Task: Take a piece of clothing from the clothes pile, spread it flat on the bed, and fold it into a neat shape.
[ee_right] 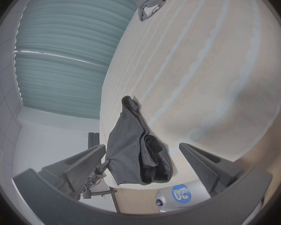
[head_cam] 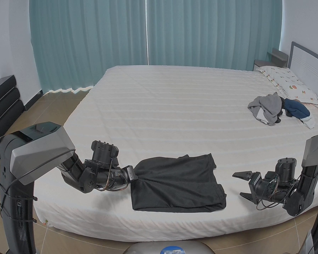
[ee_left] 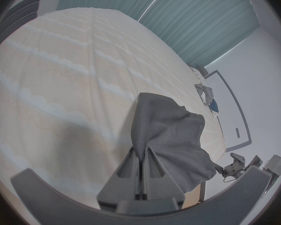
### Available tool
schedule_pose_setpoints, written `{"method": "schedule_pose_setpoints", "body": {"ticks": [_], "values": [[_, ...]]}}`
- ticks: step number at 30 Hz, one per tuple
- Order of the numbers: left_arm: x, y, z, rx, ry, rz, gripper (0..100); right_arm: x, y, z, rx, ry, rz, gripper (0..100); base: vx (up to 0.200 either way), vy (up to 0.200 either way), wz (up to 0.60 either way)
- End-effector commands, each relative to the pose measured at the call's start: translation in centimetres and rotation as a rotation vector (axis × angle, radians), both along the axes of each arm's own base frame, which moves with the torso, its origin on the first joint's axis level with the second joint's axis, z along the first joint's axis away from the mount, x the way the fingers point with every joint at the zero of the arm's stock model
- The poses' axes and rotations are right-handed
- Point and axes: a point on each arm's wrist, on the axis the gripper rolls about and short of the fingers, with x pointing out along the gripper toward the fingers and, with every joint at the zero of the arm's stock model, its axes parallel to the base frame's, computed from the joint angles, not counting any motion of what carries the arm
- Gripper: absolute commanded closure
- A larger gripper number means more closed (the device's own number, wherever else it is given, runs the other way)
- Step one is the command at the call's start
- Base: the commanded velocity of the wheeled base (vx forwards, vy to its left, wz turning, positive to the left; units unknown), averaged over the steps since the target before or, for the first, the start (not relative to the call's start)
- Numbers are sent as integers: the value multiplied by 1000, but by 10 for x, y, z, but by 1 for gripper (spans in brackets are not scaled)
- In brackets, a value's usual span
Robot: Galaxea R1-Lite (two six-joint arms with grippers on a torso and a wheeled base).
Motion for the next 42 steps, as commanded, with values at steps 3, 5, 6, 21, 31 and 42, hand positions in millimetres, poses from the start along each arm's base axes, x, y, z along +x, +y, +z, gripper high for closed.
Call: {"method": "schedule_pose_setpoints", "body": {"ticks": [3, 5, 6, 21, 31, 42], "values": [[-2, -3, 1, 4, 12, -8, 100, 0, 0, 0, 0, 1, 1, 0, 0, 0, 0], [-4, -6, 1, 6, 18, -15, 100, 0, 1, 0, 0, 1, 2, 0, 0, 0, 0], [-5, -6, 0, 7, 21, -17, 100, 0, 1, 0, 0, 1, 2, 0, 0, 0, 0], [-8, -6, 3, -17, 44, 10, 0, -2, 3, 0, 1, 3, 11, 0, 0, 0, 0], [0, -8, 9, -22, 15, 79, 0, -3, 6, 2, 3, -4, 26, 0, 0, 0, 0], [-5, -3, 33, -36, -16, 130, 0, -19, 27, 5, -29, 0, 119, 0, 0, 0, 0]]}}
